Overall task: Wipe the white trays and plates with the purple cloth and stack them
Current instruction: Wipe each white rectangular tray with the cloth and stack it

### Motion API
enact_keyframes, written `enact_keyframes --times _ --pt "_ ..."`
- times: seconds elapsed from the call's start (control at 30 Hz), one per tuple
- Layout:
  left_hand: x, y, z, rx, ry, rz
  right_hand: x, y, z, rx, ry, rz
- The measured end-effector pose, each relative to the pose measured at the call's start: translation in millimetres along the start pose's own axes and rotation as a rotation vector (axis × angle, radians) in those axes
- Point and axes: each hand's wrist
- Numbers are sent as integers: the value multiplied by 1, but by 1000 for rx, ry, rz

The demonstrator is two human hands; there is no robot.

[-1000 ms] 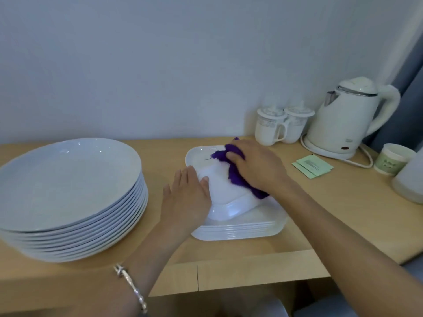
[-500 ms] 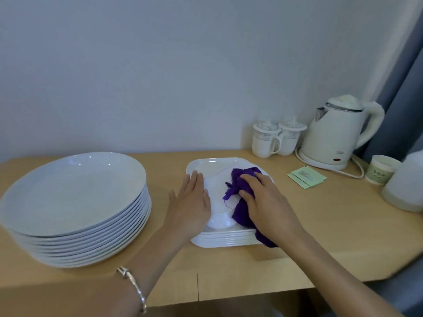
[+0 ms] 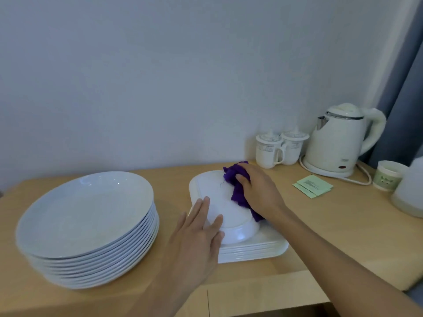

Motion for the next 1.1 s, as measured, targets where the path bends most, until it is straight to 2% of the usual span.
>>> enact_keyframes --times 0.1,0.27,0.33,0.43,0.5,0.57,0.63,0.73,0.8,0.93,1.1 --pt "-9 -12 0 8 -6 -39 1 25 16 13 -26 31" --pt "-60 -17 -5 -43 -128 -12 -7 39 26 35 111 11" --pt "-76 -13 3 -43 -70 -36 -13 29 34 50 117 6" --pt "-63 -24 15 -98 92 -128 -20 19 42 155 148 112" --pt "-36 -40 12 -229 187 -58 -22 16 44 213 177 200" --pt "-5 -56 6 -323 255 108 -23 14 44 262 174 265" --pt "17 -71 -2 -220 211 163 -24 11 46 303 166 310" --pt "33 -84 -10 141 80 96 -27 8 45 324 192 352" --pt "33 -83 -14 260 34 88 -28 7 43 303 198 355" --pt "20 -63 -5 272 -22 128 -30 1 39 227 192 274" --pt "15 -51 6 143 45 221 -24 1 31 126 236 182"
Point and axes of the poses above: each hand's wrist, its own y-axis away from the middle knuckle, its own z-axis out of the back of the hand, x = y × z, and after that the axes turned 10 degrees about -x, right-handed
